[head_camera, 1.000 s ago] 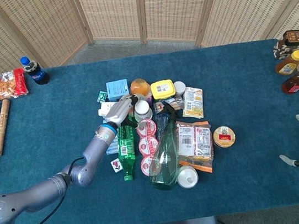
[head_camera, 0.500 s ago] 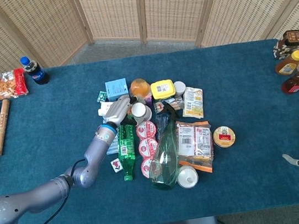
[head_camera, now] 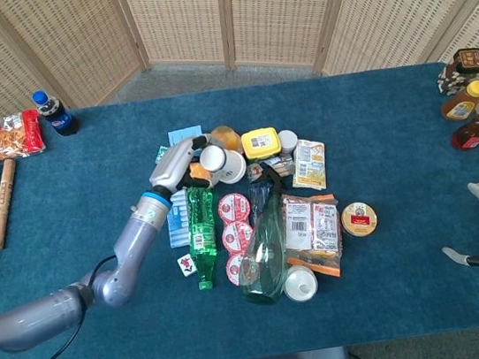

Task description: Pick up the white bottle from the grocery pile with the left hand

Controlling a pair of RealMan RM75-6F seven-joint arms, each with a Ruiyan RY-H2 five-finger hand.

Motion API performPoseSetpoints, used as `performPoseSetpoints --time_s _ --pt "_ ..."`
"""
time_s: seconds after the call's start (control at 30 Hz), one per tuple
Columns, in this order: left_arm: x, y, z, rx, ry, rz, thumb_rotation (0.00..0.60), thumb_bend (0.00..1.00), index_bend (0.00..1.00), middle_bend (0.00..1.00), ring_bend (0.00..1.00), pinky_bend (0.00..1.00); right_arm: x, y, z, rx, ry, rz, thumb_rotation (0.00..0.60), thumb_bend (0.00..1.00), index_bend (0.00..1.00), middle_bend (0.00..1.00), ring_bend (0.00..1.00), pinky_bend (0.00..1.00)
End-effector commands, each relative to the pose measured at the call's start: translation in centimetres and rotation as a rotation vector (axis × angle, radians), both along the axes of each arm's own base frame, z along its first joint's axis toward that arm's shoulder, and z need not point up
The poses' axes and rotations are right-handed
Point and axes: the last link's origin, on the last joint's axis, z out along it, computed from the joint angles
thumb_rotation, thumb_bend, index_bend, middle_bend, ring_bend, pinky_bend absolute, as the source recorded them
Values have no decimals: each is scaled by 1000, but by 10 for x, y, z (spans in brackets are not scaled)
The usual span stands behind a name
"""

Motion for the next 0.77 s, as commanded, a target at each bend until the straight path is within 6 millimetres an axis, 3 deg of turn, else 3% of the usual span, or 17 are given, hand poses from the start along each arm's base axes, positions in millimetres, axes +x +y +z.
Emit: performPoseSetpoints --time_s 0.03,0.2,0.4,0.77 --pt "4 -5 38 43 -84 -7 600 492 530 383 441 154 0 0 -2 7 -2 0 496 35 0 32 0 0" --pt "12 -17 77 90 -173 -33 600 488 529 384 443 154 0 -1 -8 18 -12 5 493 36 0 32 0 0" --pt "19 -27 107 92 -292 -41 600 487 537 383 442 154 1 -2 -12 26 -20 15 498 35 0 33 0 0" --pt "19 -28 107 73 -307 -47 600 487 536 383 442 152 2 -2 -12 27 -16 13 498 34 0 33 0 0"
